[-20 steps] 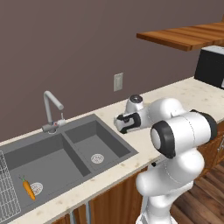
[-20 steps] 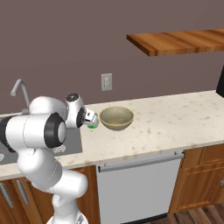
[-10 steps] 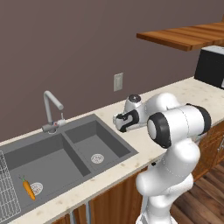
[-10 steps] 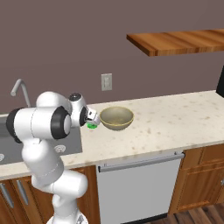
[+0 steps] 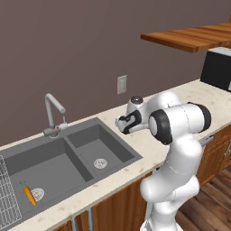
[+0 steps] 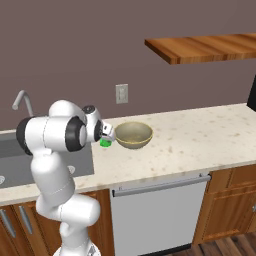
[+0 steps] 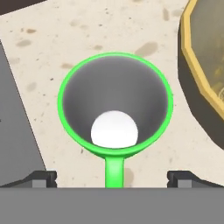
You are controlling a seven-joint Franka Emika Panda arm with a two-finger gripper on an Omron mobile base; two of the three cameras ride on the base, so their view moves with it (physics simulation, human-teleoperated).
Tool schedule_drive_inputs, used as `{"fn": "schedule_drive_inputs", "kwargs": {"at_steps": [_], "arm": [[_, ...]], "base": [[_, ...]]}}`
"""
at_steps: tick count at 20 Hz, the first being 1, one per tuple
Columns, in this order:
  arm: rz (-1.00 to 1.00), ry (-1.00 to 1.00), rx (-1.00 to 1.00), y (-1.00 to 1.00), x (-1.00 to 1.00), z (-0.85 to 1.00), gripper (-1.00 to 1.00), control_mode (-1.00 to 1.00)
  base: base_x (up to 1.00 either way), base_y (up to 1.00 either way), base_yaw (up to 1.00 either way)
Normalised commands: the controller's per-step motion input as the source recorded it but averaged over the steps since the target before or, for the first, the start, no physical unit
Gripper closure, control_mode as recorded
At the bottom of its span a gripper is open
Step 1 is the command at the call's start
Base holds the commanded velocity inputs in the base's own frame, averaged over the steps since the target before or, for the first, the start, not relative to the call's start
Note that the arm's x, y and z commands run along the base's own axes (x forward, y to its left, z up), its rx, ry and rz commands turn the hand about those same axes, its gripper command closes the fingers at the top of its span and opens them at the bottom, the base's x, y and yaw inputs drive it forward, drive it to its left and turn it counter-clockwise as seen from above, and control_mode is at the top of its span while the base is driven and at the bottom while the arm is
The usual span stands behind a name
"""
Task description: Clear the mugs and bowl far away from the sink.
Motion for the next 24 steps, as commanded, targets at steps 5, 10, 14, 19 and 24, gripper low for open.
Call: {"fn": "schedule_drive_inputs", "kwargs": {"at_steps": [5,10,14,19,24], "arm": [[0.00,0.00,0.00,0.00,0.05,-0.22,-1.00,-1.00],[0.00,0.00,0.00,0.00,0.00,-0.13,-1.00,-1.00],[-0.02,0.00,0.00,0.00,0.00,-0.09,1.00,-1.00],[-0.04,0.00,0.00,-0.16,-0.06,-0.13,1.00,-1.00],[-0.04,0.00,0.00,-0.27,-0.01,-0.06,1.00,-1.00]], "base": [[0.00,0.00,0.00],[0.00,0.00,0.00],[0.00,0.00,0.00],[0.00,0.00,0.00],[0.00,0.00,0.00]]}}
